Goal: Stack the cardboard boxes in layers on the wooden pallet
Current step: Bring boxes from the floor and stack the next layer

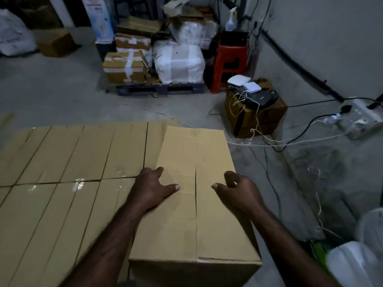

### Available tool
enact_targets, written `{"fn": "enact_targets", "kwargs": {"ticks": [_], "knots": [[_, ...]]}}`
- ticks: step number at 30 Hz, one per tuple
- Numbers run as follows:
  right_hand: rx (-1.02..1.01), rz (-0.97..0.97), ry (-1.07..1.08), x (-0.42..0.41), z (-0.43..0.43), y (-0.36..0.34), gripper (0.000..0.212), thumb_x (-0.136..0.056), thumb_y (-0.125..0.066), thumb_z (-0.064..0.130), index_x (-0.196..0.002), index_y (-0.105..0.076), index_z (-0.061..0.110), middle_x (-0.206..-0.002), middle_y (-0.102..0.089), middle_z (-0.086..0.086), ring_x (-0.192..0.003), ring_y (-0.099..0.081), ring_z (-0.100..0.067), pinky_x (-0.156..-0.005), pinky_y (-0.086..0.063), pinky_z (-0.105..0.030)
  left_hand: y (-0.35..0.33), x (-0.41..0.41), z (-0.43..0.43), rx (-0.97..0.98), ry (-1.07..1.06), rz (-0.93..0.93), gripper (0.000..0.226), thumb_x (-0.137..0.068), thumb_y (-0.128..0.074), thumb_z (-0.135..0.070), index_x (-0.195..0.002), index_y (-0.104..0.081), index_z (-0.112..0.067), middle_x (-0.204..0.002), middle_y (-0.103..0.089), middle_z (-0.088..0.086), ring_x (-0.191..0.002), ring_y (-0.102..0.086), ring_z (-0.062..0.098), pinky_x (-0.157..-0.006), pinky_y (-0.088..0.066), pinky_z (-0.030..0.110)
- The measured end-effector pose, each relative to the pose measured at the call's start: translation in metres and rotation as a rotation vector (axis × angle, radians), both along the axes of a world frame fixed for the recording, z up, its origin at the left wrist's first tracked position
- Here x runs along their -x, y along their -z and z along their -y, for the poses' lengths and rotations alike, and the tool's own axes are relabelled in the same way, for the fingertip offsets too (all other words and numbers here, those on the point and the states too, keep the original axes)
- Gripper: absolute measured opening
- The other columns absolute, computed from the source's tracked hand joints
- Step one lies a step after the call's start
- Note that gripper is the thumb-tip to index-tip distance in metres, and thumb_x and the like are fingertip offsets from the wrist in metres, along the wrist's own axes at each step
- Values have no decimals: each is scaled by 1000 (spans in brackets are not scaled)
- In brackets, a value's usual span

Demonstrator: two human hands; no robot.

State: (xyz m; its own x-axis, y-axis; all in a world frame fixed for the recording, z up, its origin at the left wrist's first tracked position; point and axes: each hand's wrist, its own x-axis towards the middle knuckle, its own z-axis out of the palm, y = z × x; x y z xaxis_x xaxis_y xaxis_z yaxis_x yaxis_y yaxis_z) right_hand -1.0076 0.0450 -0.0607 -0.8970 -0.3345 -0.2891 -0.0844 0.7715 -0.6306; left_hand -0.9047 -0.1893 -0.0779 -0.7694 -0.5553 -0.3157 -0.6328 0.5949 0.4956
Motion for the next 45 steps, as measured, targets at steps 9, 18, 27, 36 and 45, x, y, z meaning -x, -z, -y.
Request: {"fn": "enact_targets", "kwargs": {"ticks": [9, 18, 27, 36, 45], "knots": [[11, -51, -106, 91, -15, -12, 52, -85, -73, 50, -120, -62, 12, -119, -66, -12, -100, -62, -27, -84, -57, -44, -9, 67, -25, 42, -95, -18, 93, -72, -78, -60, -148, -45, -19, -140, -48, 14, -127, -50, 28, -103, -44, 33], [19, -97, -226, 173, 42, -22, 54, -88, -71, 49, -124, -61, 10, -122, -65, -14, -107, -63, -29, -86, -56, -41, -14, 141, 24, 101, -177, -55, 90, -78, -77, -53, -151, -40, -17, -142, -48, 14, -131, -45, 32, -107, -40, 35], [-60, -68, -339, 312, 187, 38, 53, -85, -73, 50, -116, -64, 9, -107, -69, -12, -88, -63, -26, -75, -55, -37, 39, 255, 152, 87, -252, 6, 87, -80, -75, -53, -150, -40, -16, -145, -47, 14, -133, -45, 32, -107, -39, 36], [-158, 86, -405, 406, 323, 103, 80, -80, -75, 58, -144, -40, 26, -131, -45, -14, -102, -60, -30, -75, -45, -27, 96, 340, 259, -1, -401, 105, 88, -82, -75, -45, -154, -29, -26, -156, -33, 7, -139, -33, 36, -110, -38, 46], [-213, 250, -525, 471, 419, 178, 61, -88, -67, 31, -141, -39, 19, -134, -43, -18, -111, -52, -32, -82, -39, -31, 165, 402, 341, 36, -507, 219, 82, -85, -73, -35, -153, -29, -26, -156, -32, 7, -140, -33, 35, -113, -34, 48]]}}
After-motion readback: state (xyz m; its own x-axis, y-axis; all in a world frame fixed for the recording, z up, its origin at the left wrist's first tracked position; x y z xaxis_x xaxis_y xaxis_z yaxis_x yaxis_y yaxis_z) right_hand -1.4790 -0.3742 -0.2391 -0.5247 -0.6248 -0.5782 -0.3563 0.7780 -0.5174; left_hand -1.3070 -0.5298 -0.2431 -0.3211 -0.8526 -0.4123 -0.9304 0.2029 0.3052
